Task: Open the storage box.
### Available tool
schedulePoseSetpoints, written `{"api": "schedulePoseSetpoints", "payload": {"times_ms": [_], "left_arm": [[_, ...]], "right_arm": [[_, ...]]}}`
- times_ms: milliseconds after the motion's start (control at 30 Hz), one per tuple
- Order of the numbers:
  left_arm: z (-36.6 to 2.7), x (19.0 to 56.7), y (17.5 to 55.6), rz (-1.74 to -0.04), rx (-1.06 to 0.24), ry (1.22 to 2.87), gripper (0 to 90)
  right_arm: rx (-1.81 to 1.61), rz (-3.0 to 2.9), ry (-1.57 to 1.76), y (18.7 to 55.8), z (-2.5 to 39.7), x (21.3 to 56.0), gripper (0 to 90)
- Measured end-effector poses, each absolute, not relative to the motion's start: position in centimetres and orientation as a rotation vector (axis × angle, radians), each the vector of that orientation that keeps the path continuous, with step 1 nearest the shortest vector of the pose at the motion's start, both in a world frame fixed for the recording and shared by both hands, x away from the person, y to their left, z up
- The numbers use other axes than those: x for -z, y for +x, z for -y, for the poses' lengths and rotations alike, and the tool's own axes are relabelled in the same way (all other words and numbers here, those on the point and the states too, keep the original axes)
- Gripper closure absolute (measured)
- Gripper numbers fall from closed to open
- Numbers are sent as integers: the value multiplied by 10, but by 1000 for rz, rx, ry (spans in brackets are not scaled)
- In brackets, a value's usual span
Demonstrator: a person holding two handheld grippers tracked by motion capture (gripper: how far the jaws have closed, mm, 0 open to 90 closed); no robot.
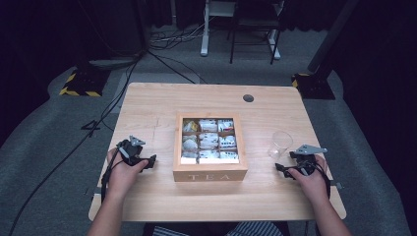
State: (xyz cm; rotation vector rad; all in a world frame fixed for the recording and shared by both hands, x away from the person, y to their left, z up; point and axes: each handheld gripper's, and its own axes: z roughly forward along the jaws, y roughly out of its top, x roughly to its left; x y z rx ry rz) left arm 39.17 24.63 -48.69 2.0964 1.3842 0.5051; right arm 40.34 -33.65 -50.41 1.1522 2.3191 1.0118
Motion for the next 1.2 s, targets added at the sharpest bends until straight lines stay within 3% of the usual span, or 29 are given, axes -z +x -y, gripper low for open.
{"api": "schedulePoseSetpoints", "payload": {"times_ms": [567, 1000, 1200], "left_arm": [[-233, 449, 374, -1273, -508, 2057, 234], [-201, 421, 346, -1064, -531, 2058, 237], [-180, 409, 336, -954, -462, 2078, 235]], "right_arm": [[-1012, -2319, 1152, 403, 337, 504, 142], [-1013, -2320, 1150, 403, 337, 504, 142], [-1013, -2320, 1150, 403, 337, 504, 142]]}}
